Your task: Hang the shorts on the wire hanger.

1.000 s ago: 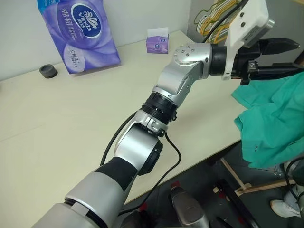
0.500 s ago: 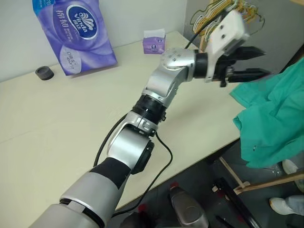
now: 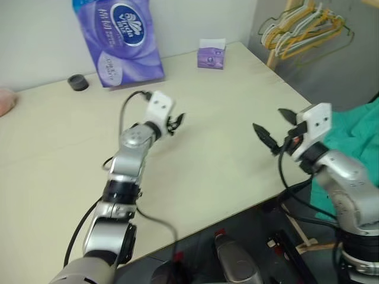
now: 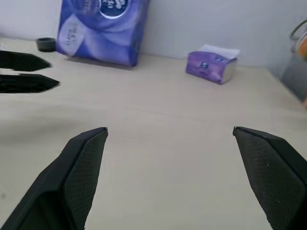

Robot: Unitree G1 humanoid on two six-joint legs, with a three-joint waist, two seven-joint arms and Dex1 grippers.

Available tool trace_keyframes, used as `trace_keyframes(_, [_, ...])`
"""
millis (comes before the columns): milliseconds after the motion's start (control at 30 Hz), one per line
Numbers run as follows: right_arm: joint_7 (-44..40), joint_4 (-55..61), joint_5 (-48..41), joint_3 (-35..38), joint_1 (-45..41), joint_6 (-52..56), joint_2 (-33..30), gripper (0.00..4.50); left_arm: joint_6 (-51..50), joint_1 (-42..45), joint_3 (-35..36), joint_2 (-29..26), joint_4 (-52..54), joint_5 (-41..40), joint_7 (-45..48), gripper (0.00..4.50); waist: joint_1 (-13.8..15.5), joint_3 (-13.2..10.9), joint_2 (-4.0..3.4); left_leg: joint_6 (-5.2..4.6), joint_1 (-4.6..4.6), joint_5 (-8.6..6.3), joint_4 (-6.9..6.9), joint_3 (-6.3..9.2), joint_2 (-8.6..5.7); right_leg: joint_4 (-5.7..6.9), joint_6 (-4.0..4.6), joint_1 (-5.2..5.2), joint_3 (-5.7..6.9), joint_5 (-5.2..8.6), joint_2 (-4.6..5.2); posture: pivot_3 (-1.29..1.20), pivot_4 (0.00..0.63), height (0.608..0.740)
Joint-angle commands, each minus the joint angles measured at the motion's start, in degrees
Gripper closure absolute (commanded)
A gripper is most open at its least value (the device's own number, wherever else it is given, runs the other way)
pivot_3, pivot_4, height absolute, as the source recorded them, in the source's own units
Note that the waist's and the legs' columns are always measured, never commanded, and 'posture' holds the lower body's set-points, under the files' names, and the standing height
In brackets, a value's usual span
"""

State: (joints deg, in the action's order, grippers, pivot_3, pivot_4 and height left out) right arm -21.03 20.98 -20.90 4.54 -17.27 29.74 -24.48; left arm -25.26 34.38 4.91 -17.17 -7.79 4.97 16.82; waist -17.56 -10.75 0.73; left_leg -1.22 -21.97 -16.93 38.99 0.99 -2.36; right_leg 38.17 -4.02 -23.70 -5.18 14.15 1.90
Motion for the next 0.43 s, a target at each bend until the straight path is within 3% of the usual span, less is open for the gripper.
trace_keyframes(33, [0.98,-8.96,5.28,-4.45,-1.56,-9.62,4.96,0.04,-1.87,-7.22,5.27,1.97,7.90,0.21,-8.07,1.76,1.84,0.49,0.14,0.03,-0.02,0.02,-0.01,0.03,0.00,-0.01,0.03,-0.02,0.05,-0.02,0.02,-0.14,0.104,0.740])
trace_keyframes(200, [-0.47,-19.22,7.55,-6.76,-5.88,-16.17,10.24,0.04,-4.35,-13.93,8.54,3.99,10.82,-1.63,-12.32,1.76,7.15,0.62,0.26,0.26,-0.04,0.19,0.02,0.07,-0.02,-0.03,0.21,-0.05,0.14,-0.26,0.03,-0.07,0.113,0.740])
trace_keyframes(433, [-3.79,-23.43,7.66,-7.43,-7.85,-18.60,11.29,0.04,-1.28,-13.26,8.88,1.81,9.94,-3.18,-11.58,1.76,12.86,1.10,0.76,0.53,-0.10,0.44,-0.01,0.55,0.04,-0.10,0.34,-0.03,0.97,-0.41,0.03,0.00,0.129,0.740])
